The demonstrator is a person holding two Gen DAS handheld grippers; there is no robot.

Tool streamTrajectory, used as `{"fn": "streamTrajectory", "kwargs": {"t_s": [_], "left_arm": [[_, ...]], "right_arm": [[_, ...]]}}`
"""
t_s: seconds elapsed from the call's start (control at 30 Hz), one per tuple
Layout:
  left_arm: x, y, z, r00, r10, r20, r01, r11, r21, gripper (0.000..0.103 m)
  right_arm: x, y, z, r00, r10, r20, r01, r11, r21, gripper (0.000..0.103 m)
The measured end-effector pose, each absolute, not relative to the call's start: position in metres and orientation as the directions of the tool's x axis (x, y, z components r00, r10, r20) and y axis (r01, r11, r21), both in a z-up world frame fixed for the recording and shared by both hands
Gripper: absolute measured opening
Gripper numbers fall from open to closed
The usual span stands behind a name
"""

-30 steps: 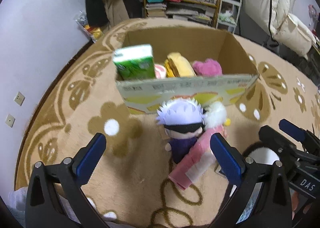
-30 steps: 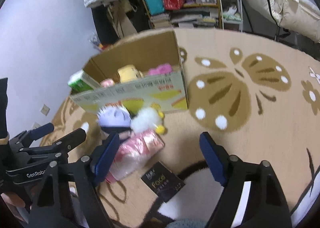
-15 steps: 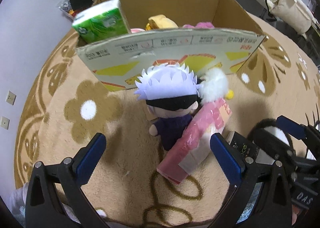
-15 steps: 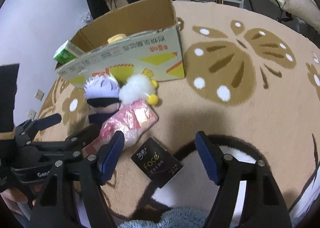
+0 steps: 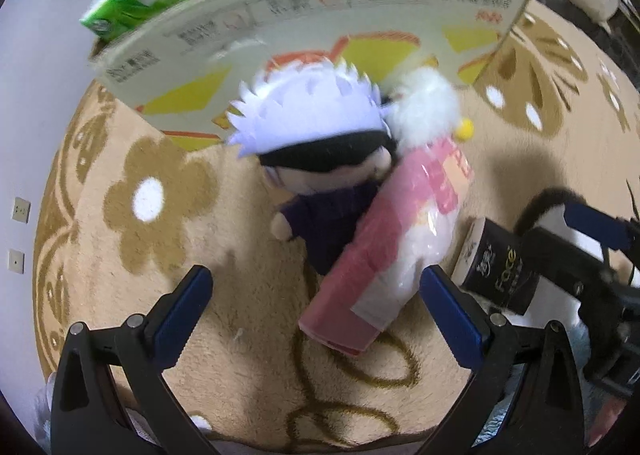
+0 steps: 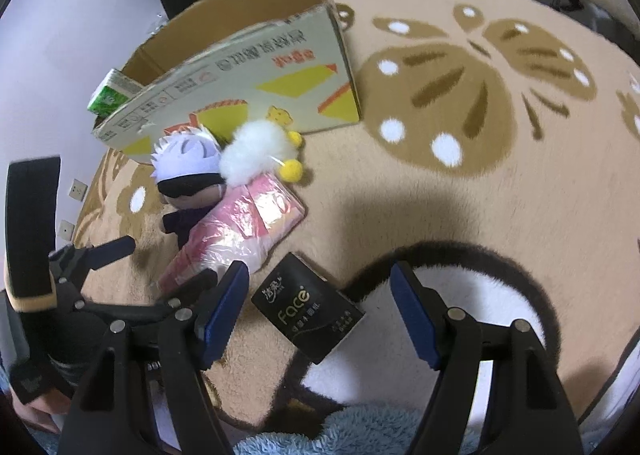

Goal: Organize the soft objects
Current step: 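Move both tools back toward the white-haired doll and black tissue pack, then grasp the pink packet with the left tool while the right tool grasps the black tissue pack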

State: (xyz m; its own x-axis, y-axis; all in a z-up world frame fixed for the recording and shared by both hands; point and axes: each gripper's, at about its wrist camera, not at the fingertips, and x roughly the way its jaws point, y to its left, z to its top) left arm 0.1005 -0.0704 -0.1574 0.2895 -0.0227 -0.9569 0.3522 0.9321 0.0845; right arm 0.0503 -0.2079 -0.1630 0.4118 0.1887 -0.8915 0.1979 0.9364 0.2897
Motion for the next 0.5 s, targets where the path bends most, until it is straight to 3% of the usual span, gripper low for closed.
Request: {"fn": "streamTrajectory", "kwargs": {"t_s": [0.17, 0.27, 0.33, 0.5], "left_arm": [[0.098, -0.077, -0.169, 0.252, -0.014, -0.968, 0.394, 0.915, 0.089, 0.087], [0.096, -0.08, -0.172, 0.242, -0.031, -0.97, 0.42, 0.904, 0.076, 0.071], [0.093, -0.083, -0.172, 0.236, -0.051, -0.971, 0.442, 0.895, 0.061, 0.055], [0.084, -0.093, -0.173, 0.248, -0.063, -0.967, 0.496, 0.866, 0.071, 0.051]], "right_arm": [[0.053, -0.208, -0.175, 0.371, 0.2, -0.907, 0.217, 0.931, 0.294, 0.078], [0.057, -0.205, -0.183, 0.341, 0.202, -0.918, 0.218, 0.933, 0.287, 0.078], [0.06, -0.202, -0.188, 0.32, 0.202, -0.926, 0.223, 0.934, 0.28, 0.077], [0.065, -0.196, -0.199, 0.283, 0.205, -0.937, 0.23, 0.934, 0.274, 0.078]]}}
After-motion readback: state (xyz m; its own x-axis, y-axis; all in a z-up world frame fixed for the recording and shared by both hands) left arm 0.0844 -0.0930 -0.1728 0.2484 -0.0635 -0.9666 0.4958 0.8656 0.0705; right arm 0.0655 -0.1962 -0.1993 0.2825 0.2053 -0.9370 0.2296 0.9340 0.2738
